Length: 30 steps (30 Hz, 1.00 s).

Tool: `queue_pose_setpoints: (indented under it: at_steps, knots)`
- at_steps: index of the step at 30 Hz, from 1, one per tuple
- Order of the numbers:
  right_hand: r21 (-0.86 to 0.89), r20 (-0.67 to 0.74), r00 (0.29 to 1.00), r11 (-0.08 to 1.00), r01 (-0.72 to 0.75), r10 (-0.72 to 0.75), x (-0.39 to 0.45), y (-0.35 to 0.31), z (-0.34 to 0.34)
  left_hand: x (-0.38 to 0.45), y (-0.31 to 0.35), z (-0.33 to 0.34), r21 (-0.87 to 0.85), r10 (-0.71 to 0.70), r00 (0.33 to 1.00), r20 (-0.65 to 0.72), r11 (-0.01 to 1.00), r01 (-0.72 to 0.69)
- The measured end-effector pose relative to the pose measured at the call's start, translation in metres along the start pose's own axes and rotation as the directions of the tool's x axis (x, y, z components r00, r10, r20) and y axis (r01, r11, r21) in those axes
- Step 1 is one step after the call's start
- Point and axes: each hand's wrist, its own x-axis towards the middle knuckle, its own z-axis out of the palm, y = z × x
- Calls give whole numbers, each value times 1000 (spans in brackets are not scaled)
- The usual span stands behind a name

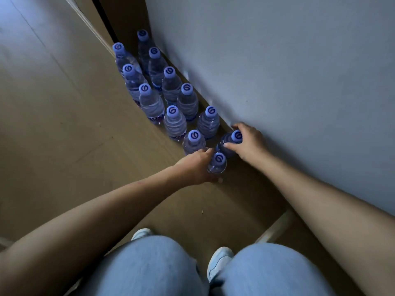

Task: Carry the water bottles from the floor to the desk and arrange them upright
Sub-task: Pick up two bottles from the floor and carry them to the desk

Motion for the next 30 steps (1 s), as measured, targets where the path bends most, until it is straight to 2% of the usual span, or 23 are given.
queue_pose_setpoints:
  at_steps: [6, 13, 17, 21, 23, 25, 27, 30]
  knots:
    - [196, -81, 994, 979, -50, 67, 6, 13, 19, 11, -13, 24, -132, 65, 986, -154, 988, -85]
    - [321, -145, 984, 945, -57, 108, 3, 17, 24, 15, -14, 28, -187, 36, 983, -180, 980, -71]
    - [340, -134, 983, 937, -74, 127, -11, 14, 20, 0, -21, 22, -262, -35, 968, -250, 964, -32]
    - [374, -105, 986, 924, -79, 126, -41, -7, -3, -32, -20, 2, -365, -76, 973, -220, 931, -9]
    - [466, -94, 979, 877, -118, 181, -61, -24, -23, -58, -13, -17, -428, -128, 967, -222, 903, 22]
    - [606, -51, 969, 779, -162, 242, -79, -43, -47, -85, 0, -40, -476, -168, 960, -222, 879, 43]
    - [679, 11, 972, 712, -179, 234, -97, -69, -75, -114, 16, -68, -541, -213, 955, -208, 838, 69]
    - [706, 77, 982, 686, -177, 174, -123, -112, -122, -158, 42, -114, -621, -246, 946, -212, 781, 64]
